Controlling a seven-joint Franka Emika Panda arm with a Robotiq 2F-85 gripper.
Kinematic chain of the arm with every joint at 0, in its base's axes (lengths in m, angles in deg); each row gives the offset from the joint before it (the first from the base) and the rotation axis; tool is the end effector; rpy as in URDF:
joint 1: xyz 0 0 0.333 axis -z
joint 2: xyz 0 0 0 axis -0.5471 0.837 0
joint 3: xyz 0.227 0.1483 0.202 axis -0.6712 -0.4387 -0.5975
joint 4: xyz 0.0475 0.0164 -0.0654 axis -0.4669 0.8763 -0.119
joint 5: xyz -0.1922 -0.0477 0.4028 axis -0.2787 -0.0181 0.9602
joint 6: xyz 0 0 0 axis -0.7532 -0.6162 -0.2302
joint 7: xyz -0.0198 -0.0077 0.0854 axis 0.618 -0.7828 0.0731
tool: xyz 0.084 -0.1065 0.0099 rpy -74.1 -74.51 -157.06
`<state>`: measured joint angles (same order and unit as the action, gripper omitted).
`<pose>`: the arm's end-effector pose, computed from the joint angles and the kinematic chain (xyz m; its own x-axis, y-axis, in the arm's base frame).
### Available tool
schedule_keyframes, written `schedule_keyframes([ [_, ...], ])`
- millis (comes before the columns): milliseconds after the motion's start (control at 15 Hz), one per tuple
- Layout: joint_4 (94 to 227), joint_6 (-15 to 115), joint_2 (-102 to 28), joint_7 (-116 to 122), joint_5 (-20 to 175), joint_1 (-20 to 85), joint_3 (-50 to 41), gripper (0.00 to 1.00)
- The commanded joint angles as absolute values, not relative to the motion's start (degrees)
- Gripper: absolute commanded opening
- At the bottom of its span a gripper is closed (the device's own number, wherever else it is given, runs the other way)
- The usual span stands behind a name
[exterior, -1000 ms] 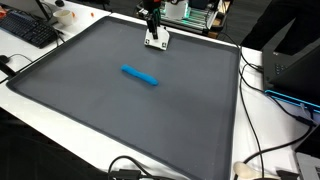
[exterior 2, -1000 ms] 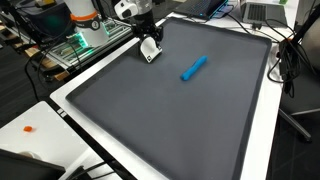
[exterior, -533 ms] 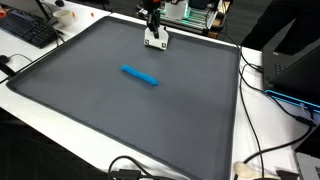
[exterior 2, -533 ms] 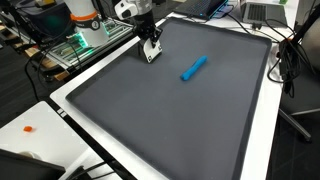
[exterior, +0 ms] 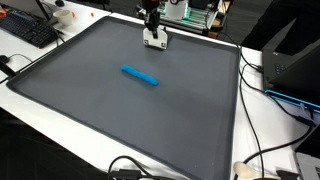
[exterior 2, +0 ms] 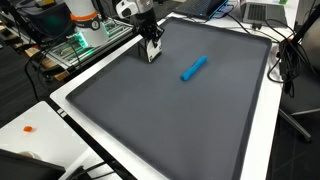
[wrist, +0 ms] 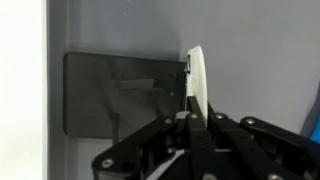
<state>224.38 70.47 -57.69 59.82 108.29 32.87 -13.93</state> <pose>0.4269 0.0305 0.1921 0.1716 -0.9689 -0.1784 -0.9821 -0.1539 -0.1088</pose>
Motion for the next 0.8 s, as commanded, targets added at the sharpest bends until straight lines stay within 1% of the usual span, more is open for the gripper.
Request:
schedule_keyframes([
  [0,223.4,68.3,-59.6,62.1,108.7,31.9,-13.1,0.01],
  [200,220.7,65.9,-61.0,62.0,107.3,31.9,-13.2,0.01],
  [400,215.9,61.9,-60.7,64.3,100.4,32.5,-13.9,0.01],
  [733,203.2,49.0,-56.0,61.9,93.8,31.0,-14.7,0.01],
])
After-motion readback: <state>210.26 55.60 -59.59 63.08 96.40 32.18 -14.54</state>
